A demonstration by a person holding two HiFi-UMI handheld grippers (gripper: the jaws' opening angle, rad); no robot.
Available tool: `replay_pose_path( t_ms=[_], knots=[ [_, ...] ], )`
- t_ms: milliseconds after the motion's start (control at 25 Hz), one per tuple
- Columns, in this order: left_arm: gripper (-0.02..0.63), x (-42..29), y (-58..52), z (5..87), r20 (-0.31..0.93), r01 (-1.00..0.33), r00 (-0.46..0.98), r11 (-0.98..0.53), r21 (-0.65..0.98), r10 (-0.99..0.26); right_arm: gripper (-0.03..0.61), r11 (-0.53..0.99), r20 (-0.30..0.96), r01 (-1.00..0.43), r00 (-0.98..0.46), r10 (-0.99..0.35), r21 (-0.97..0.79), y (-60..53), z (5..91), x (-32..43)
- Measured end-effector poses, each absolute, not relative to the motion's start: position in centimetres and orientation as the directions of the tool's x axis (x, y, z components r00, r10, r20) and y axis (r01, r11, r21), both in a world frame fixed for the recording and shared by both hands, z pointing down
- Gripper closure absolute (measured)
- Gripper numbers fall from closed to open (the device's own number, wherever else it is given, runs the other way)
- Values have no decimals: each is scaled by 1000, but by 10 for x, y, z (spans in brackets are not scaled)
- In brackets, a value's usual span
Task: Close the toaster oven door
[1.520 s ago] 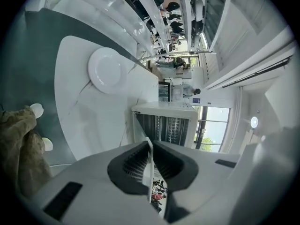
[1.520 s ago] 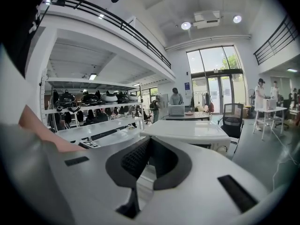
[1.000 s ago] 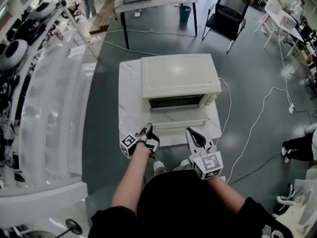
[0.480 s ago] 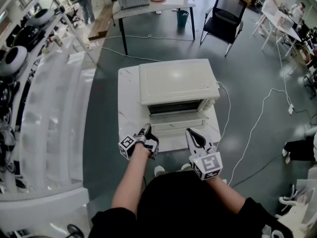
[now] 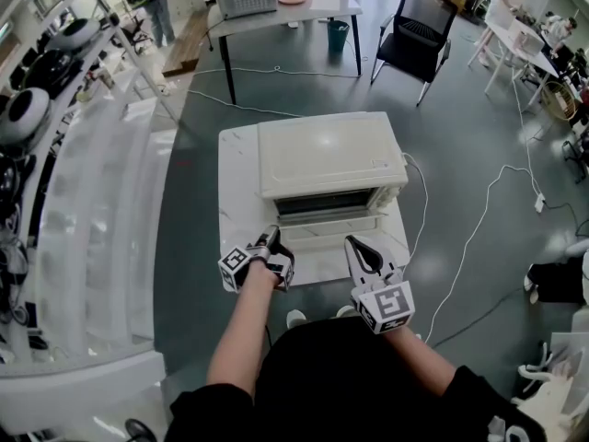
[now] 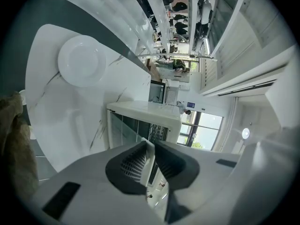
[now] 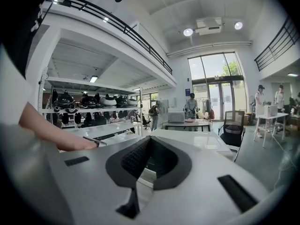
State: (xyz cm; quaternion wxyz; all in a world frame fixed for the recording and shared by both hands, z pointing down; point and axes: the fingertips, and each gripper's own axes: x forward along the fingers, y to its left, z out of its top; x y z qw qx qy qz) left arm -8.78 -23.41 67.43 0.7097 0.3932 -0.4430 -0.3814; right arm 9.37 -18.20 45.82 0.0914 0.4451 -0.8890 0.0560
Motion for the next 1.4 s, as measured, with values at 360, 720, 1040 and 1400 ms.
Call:
replay_pose_path(
  t_ms=[360,720,1040,1400],
  knots=[
    [541,-90,-250,670,334,171,315,400,901,-888,558,588,234,-809,-573,-785,-8,-186,461,94],
    [540,-94,-266,661,314,185,322,384,905,-893,558,568,241,-823,-553,-798,-9,-189,463,98],
    [535,-94,-277,657,299,187,329,372,909,-896,558,553,252,-833,-537,-805,-7,-188,467,102],
    [534,-98,-287,655,294,192,327,368,910,-898,558,539,265,-842,-521,-811,-9,-187,468,103]
  ],
)
